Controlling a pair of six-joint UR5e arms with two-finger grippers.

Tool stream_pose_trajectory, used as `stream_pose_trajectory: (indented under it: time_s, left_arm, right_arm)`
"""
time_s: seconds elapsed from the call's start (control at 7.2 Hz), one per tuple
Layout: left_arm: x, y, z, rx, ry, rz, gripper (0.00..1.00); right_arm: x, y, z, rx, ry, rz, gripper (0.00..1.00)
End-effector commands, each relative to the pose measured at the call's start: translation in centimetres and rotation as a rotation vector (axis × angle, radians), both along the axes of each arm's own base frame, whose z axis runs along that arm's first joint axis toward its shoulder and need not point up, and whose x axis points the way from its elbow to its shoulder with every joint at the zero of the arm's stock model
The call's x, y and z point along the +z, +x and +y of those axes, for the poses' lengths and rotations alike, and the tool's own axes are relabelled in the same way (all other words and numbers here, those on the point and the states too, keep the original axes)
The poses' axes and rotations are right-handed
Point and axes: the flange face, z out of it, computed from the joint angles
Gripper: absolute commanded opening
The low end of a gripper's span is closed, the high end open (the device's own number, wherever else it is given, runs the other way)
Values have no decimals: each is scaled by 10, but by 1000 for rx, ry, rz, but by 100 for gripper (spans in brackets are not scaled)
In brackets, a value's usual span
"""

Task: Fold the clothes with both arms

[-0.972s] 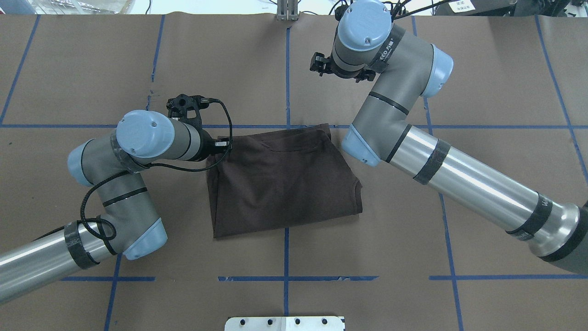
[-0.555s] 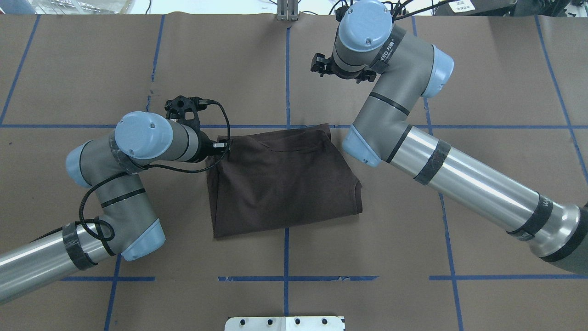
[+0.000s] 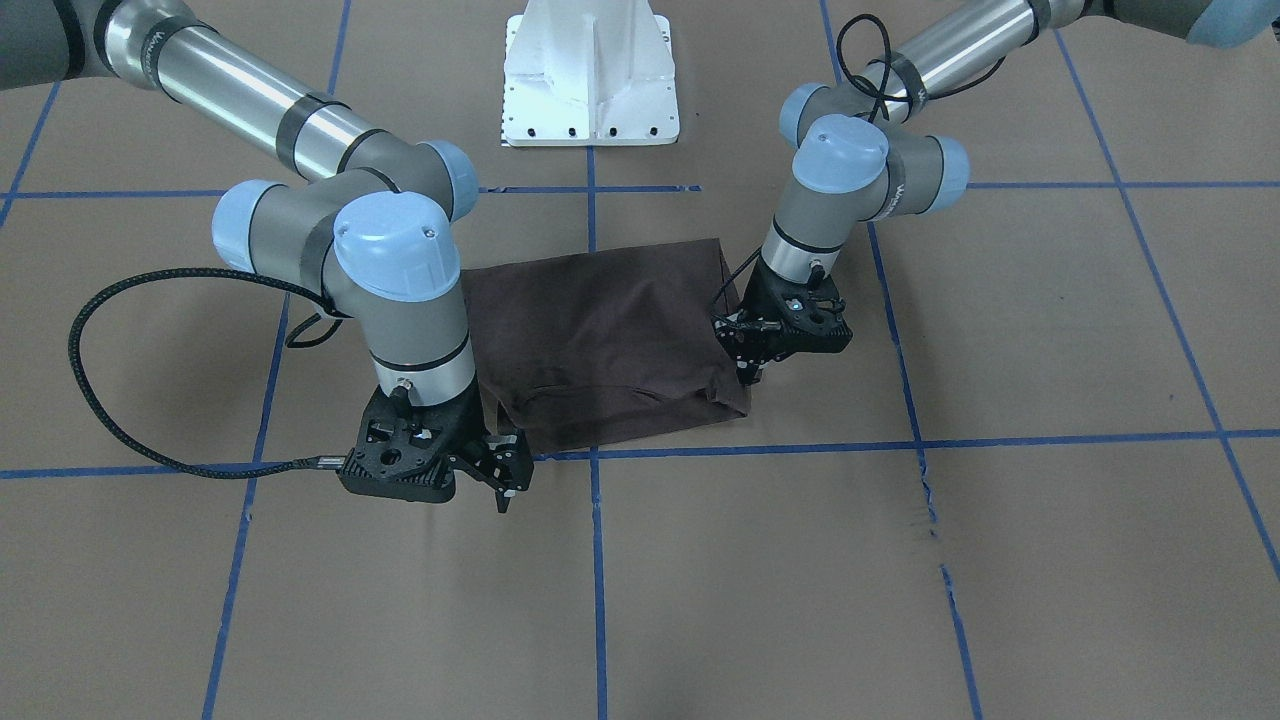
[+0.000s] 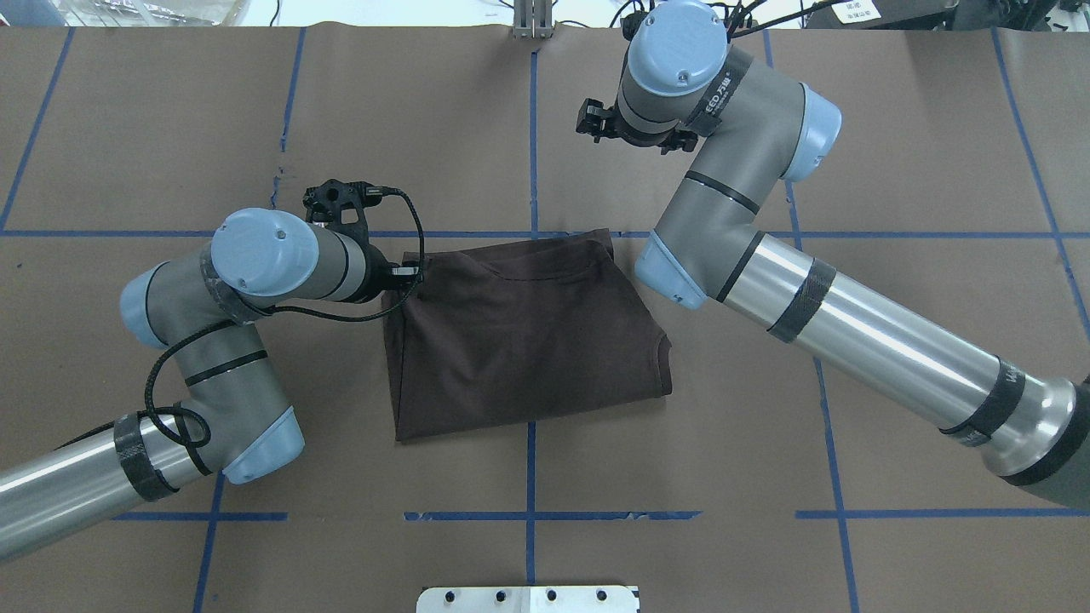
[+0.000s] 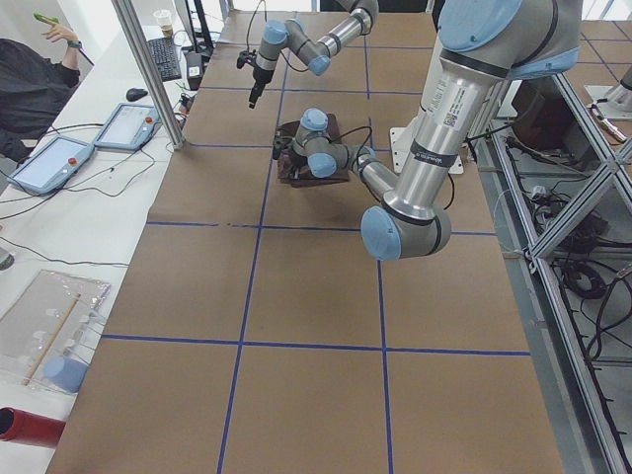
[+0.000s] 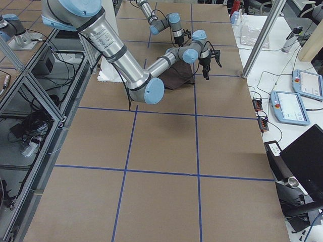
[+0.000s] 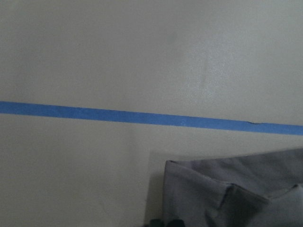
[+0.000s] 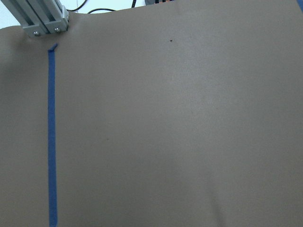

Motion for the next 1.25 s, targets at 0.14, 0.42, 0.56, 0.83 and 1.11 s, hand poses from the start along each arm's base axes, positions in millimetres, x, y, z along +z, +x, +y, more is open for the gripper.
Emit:
stream_pose_trajectory:
  time_s: [0.14, 0.42, 0.56, 0.83, 1.11]
  left_arm:
    - [-1, -21, -18, 3, 65, -20, 0]
    - [34, -50, -28, 5, 119, -50, 0]
    - [43, -53, -33, 0, 122, -52, 0]
    - [45, -62, -41, 11, 159, -76, 26]
    - [44, -63, -43, 38, 193, -94, 100]
  right_arm:
    - [1, 0, 0, 1, 0, 1, 100]
    - [1, 0, 0, -1, -1, 2, 100]
    - [1, 1, -1, -6, 6, 4, 100]
    - [1, 5, -4, -21, 21, 12, 100]
    - [8, 15, -9, -80, 9, 16, 100]
